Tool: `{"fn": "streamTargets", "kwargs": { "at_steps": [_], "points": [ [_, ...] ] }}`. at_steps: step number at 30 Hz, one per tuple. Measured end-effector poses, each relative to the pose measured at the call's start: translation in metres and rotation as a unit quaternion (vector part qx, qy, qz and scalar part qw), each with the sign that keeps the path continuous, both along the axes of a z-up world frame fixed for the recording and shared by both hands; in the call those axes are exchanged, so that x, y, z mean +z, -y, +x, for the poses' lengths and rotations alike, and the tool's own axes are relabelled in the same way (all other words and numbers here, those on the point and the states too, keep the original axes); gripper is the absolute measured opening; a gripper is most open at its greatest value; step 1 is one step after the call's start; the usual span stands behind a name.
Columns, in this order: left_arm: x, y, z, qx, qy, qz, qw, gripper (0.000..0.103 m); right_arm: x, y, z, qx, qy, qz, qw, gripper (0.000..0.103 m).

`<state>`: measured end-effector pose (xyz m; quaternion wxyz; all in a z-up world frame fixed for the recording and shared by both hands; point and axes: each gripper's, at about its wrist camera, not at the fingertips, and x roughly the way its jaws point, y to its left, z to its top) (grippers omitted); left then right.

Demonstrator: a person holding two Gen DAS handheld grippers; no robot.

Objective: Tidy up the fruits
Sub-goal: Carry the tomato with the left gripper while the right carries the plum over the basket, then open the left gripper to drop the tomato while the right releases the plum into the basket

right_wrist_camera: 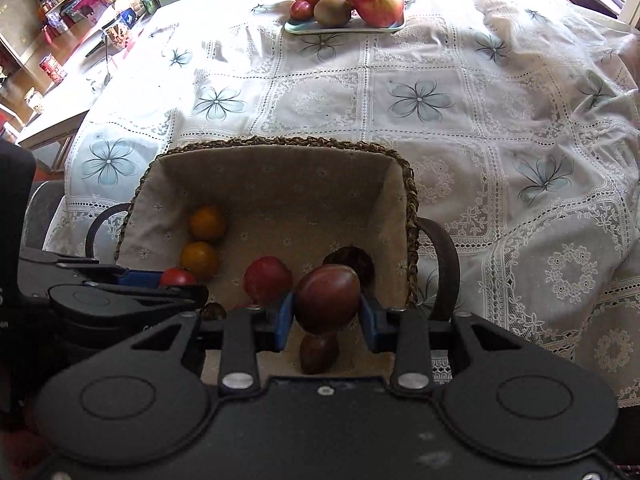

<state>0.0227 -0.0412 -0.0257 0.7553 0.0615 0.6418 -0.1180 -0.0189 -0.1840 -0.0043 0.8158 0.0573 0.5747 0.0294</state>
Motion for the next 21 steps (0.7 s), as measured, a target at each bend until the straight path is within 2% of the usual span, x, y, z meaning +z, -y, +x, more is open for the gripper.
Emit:
{"fn": "streamTargets", "kwargs": {
  "at_steps": [5,10,21],
  "points": [
    [-0.0011,0.0015,-0.0009,0.001,0.002,0.005,1.0000,0.041,-0.0018,-0.0011,0.0011,0.000,-0.002,0.001,1.000,0.037],
    [0.0008,0.0045,-0.0035,0.002,0.023,0.016,0.9996,0.041,-0.0033,-0.0029,0.0021,-0.001,0.002,-0.003,1.000,0.037],
    [-0.0027,0.0035,-0.0042,0.003,0.022,0.013,0.9997,0.042,-0.0039,-0.0035,0.0018,0.000,0.002,-0.001,1.000,0.037]
  ]
}}
